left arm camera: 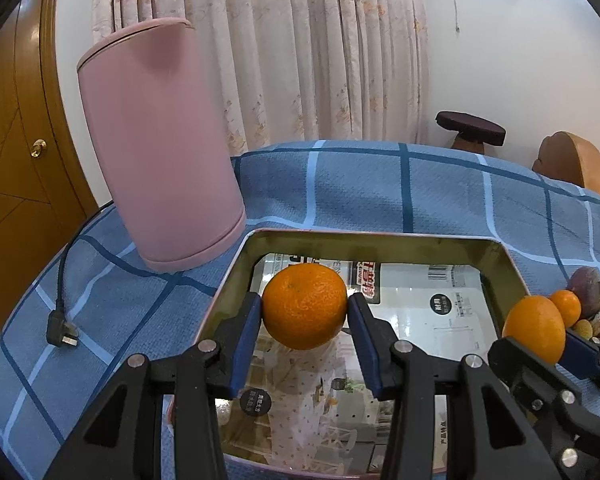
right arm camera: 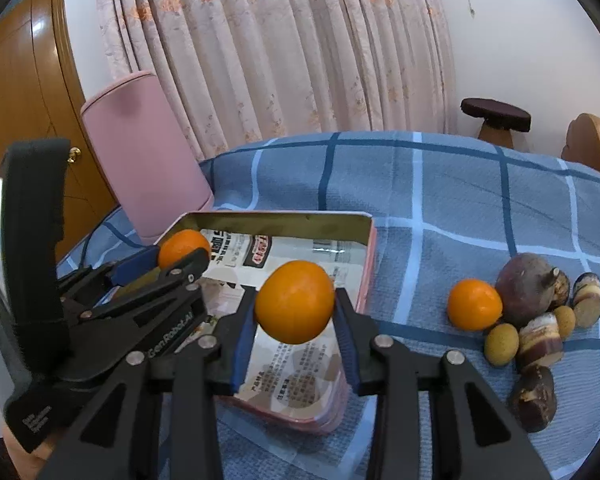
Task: Organize fruits
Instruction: 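Carry both oranges over the pink tin and open both grippers to drop them, then grasp a dark mangosteen with the right gripper while the left gripper grasps a taro slice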
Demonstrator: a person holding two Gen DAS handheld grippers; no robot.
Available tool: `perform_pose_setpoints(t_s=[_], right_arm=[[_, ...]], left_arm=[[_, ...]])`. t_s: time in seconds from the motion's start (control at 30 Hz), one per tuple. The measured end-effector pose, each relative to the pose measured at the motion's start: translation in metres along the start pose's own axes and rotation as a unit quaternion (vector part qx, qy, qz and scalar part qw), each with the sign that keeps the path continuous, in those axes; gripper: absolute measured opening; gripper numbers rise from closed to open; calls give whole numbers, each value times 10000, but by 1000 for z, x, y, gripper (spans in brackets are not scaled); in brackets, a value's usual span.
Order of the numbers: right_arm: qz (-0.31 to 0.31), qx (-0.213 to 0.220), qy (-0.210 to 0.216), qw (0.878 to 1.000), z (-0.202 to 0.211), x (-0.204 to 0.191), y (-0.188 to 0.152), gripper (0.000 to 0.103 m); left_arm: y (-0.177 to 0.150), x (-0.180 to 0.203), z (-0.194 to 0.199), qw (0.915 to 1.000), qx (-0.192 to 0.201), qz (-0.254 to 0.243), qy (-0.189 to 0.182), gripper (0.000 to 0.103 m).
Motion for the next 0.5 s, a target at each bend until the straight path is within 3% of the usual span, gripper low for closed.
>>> perform_pose_setpoints(t_s=[0.23,0.3,0.33,0.5], right_arm=[[-153,375,7,9992,17,6,5,47],[-160,484,-104,9986,23,11,6,50],[-156,534,-200,9983,27,14,6,52],[-177,600,-496,9968,38,30,4,53]], left_arm=[[-1,4,3,9999,114,-98,32,50],[2,8,11,9990,385,-199,103,71],[3,10,15,9982,519,-250,133,74],[3,20,25,9969,699,-340,-88,76]])
Point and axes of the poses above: each gripper's, at about its wrist camera, not at the fingertips, and z roughly against the way its jaws point, x to its right, y to its top, the point moved 6 cm from there along -z, roughly the way its jaws point, and after that the axes turned 14 degrees about z, right-handed, at the moved point
